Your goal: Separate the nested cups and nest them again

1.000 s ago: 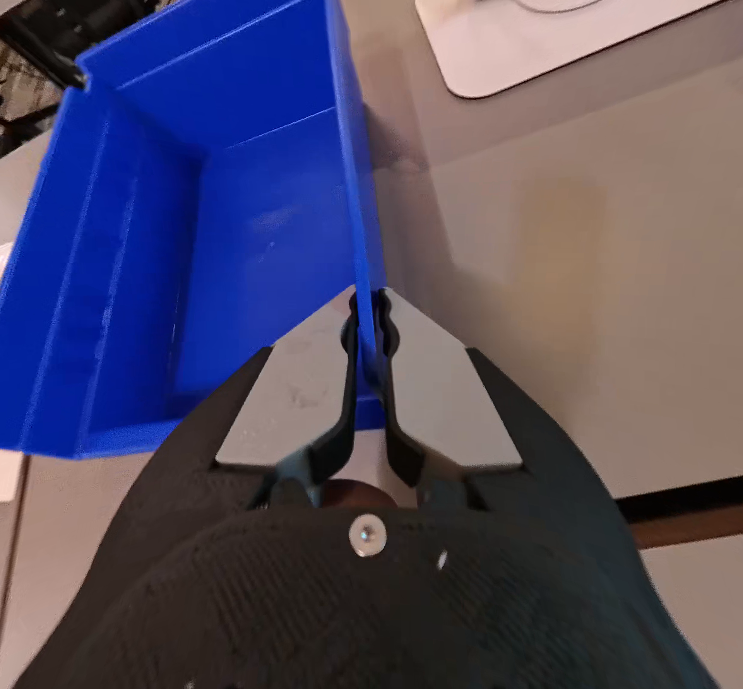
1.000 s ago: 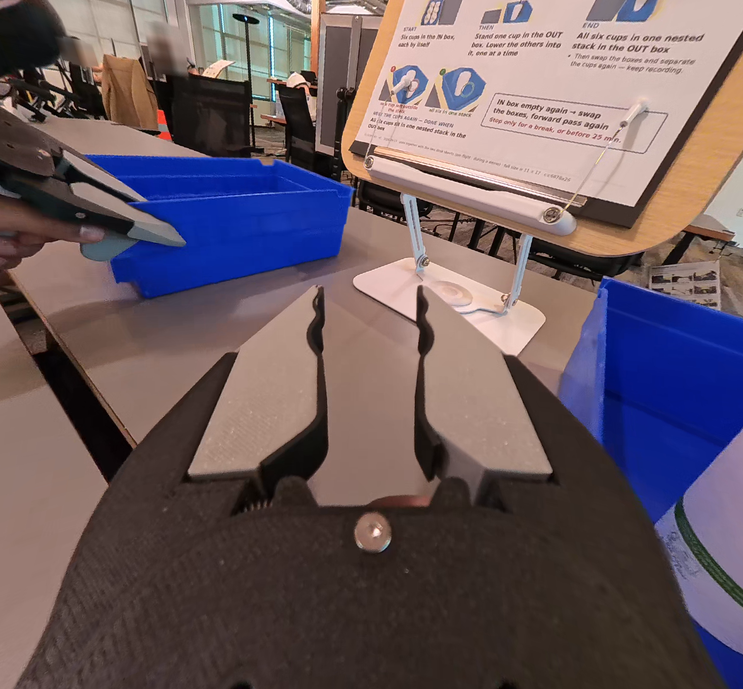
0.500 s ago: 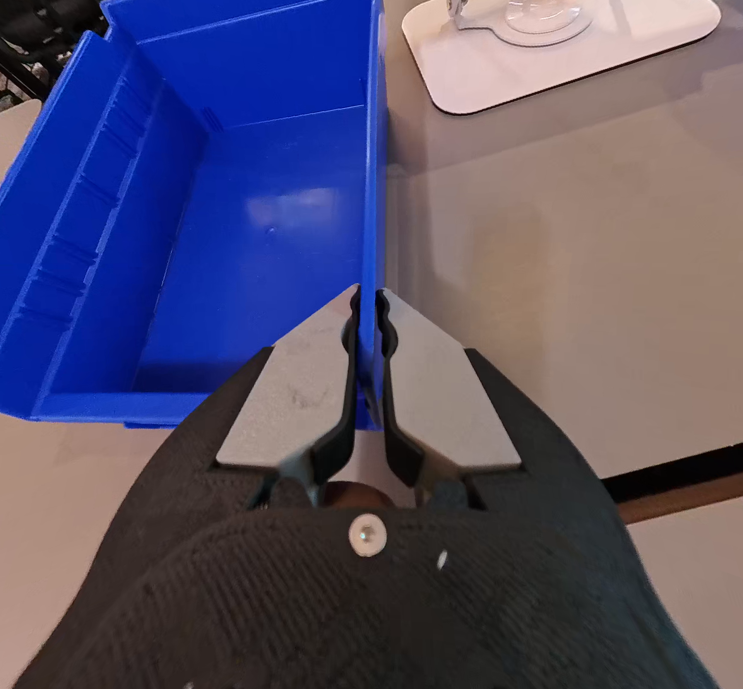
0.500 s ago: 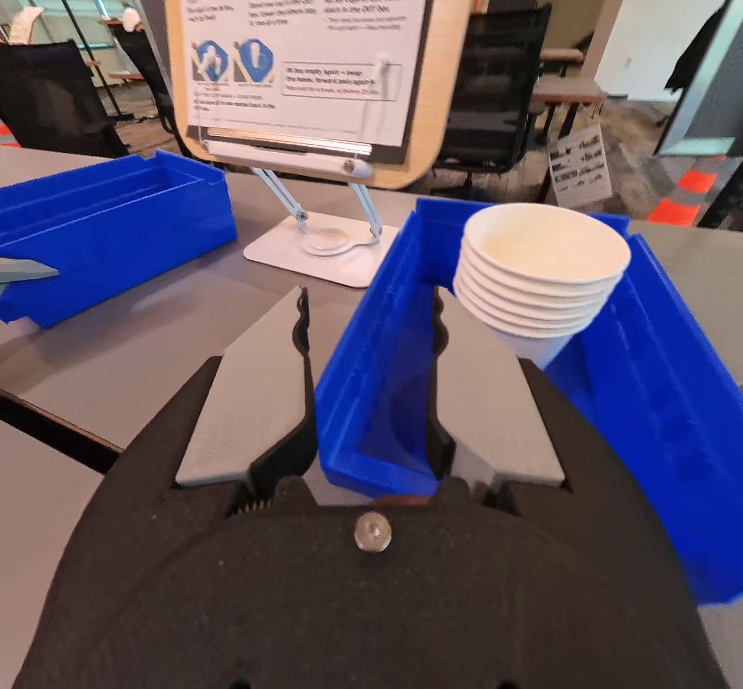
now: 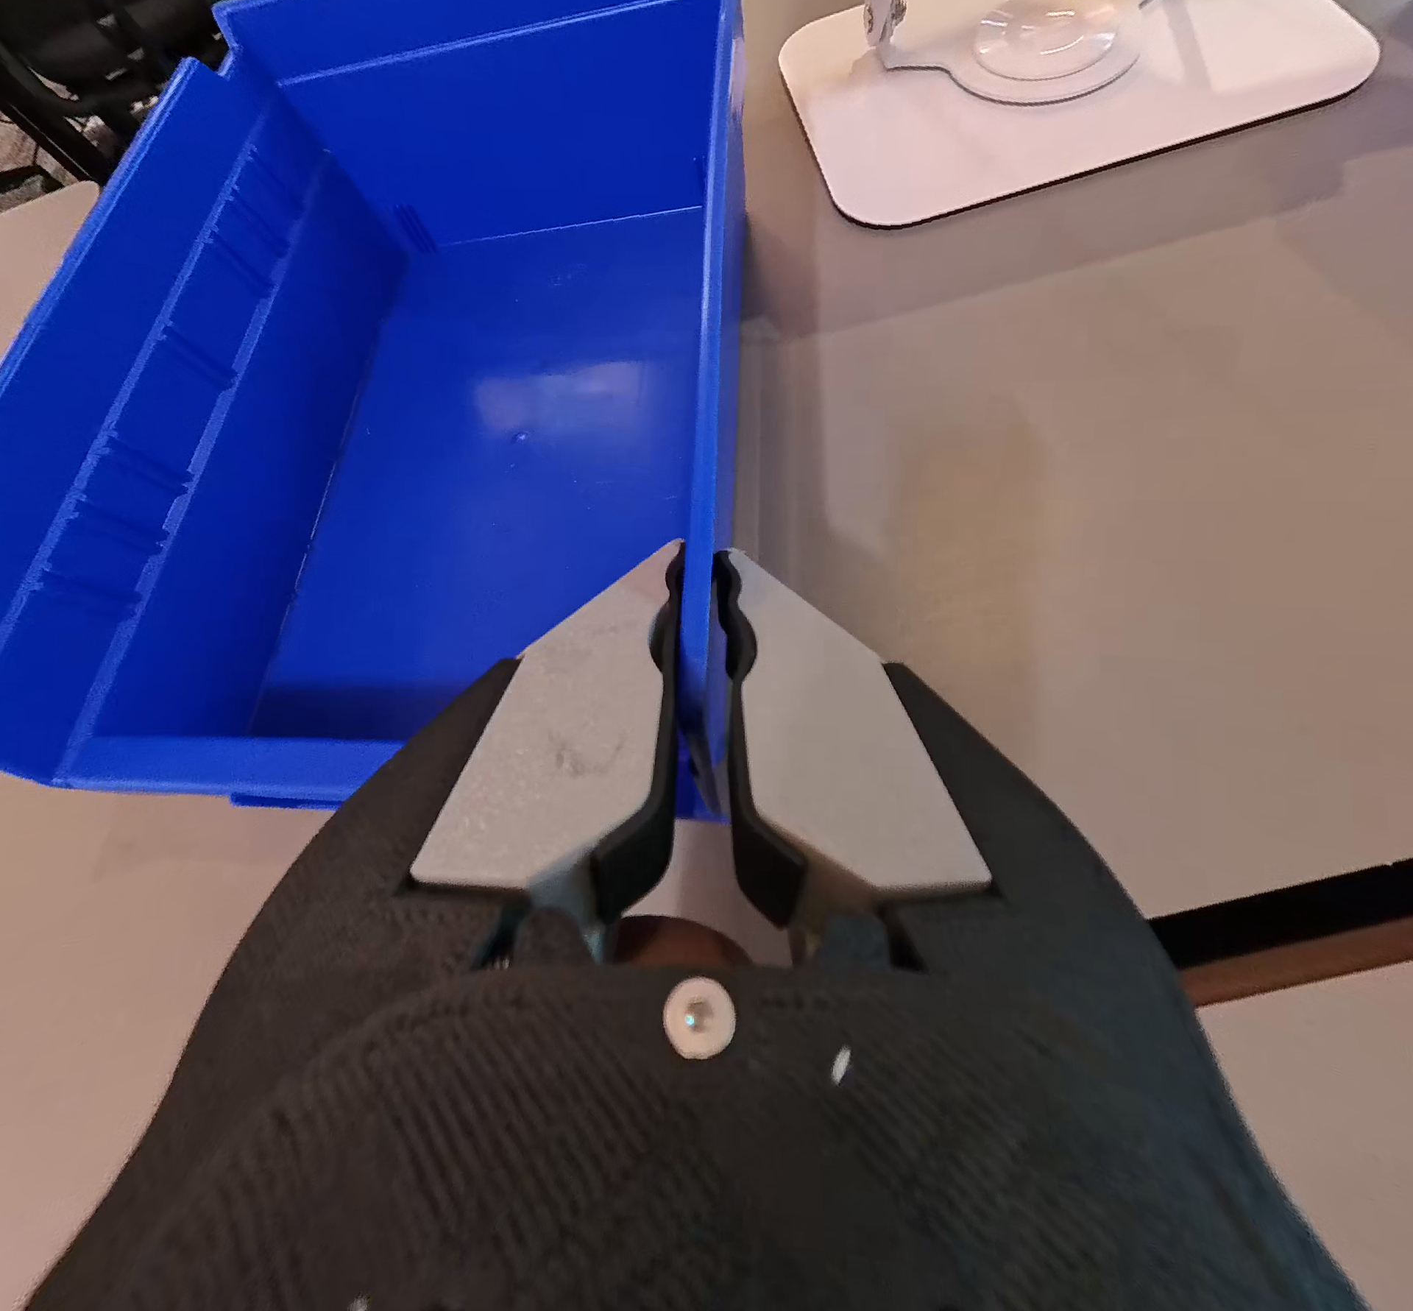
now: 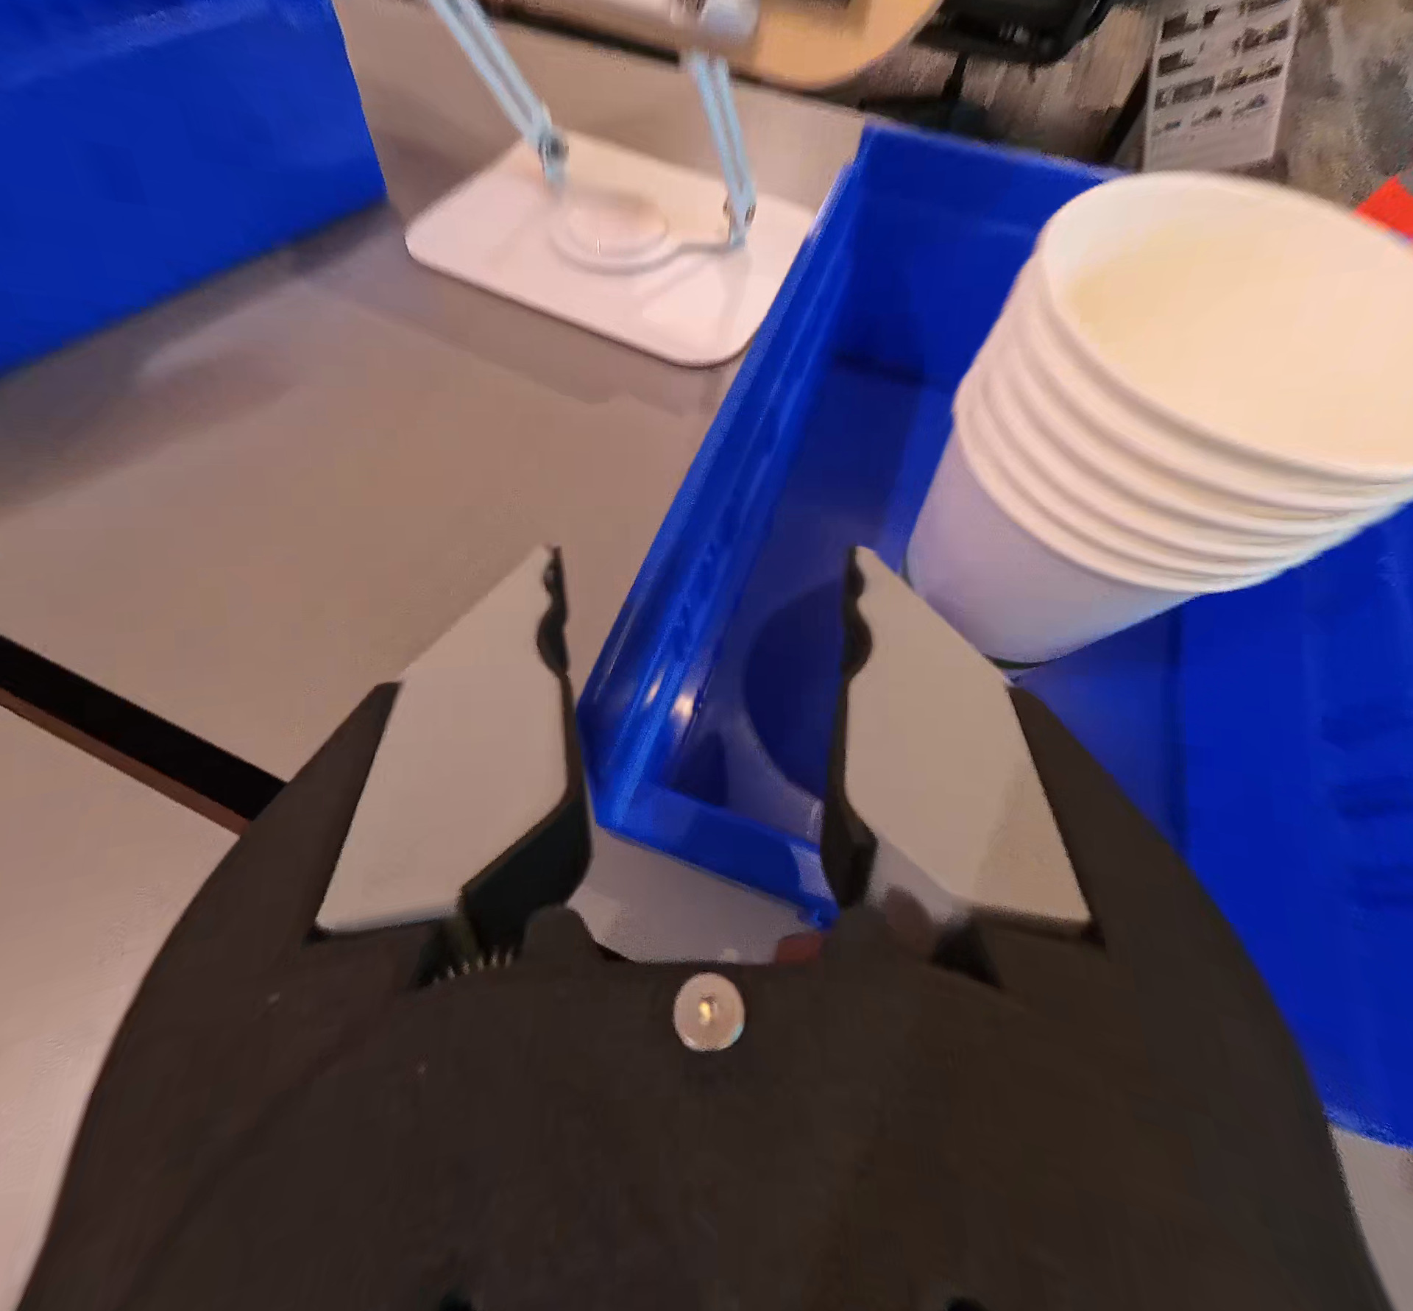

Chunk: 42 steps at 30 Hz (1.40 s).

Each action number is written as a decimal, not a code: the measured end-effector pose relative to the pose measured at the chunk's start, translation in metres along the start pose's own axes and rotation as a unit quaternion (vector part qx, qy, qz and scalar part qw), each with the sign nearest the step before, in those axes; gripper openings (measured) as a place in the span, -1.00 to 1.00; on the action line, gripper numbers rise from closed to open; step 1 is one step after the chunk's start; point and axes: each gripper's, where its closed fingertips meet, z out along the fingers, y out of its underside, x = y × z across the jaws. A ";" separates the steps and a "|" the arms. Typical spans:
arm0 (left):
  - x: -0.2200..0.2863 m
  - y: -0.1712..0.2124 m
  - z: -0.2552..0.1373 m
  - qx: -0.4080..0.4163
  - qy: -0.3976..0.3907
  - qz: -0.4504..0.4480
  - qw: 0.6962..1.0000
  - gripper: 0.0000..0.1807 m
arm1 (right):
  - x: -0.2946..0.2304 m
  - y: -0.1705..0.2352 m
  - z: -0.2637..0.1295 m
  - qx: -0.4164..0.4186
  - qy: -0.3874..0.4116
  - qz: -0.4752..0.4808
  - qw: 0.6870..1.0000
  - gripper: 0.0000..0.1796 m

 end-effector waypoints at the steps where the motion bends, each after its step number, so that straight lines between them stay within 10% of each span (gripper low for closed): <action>1: 0.000 0.000 0.000 0.000 0.000 -0.001 1.000 -0.95 | -0.004 0.010 0.008 -0.020 -0.005 -0.012 1.000 -0.36; 12: -0.003 0.004 -0.008 0.007 -0.004 -0.005 1.000 -0.96 | 0.020 0.026 0.011 -0.044 0.065 -0.076 0.994 -0.97; 42: -0.039 0.014 -0.087 0.056 0.035 -0.004 0.998 -0.96 | -0.010 0.054 -0.060 -0.028 -0.037 -0.074 0.996 -0.97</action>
